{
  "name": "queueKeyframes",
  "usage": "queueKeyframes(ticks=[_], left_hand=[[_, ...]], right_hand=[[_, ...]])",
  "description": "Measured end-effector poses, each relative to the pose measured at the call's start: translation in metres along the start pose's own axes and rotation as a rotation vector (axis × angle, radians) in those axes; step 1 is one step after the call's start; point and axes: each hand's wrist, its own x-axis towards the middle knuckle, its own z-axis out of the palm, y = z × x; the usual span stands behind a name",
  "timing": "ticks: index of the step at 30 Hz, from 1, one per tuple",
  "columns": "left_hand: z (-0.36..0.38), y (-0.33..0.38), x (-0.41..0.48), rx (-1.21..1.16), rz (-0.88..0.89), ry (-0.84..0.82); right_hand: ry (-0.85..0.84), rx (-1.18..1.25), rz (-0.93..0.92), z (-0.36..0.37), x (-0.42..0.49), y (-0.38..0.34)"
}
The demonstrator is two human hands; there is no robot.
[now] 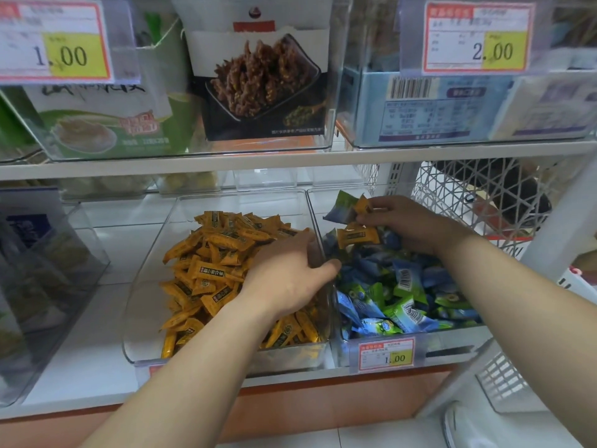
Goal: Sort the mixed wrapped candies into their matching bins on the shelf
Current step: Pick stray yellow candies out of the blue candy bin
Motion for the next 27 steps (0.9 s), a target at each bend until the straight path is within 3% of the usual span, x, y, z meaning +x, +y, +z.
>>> queueKeyframes(ticks=[4,8,14,21,24,27], left_hand=[[0.003,0.005,0.003,0.047,0.029,0.136],[0.012,0.022,0.006,0.168,0.194,0.287],[0.024,0.029,0.011,0.181,0.182,0.367],[0.025,0.031,0.017,0.143,0.092,0.304],[0.023,0.033,0.017,0.134,0.060,0.269],[0.020,0.036,0.016,0.106,0.060,0.292]], right_hand=[[-0.035,0.058,-0.038,0.004,-0.019,-0.009],[-0.059,0.093,-0.051,0.015,-0.033,-0.012],[-0.073,0.210,0.026,0.018,-0.047,-0.005],[0.062,-0.119,0.004,0.013,-0.061,-0.015],[0.152,-0.337,-0.092,0.006,-0.064,-0.020],[0.183,-0.384,-0.196,0.004,-0.067,-0.020]])
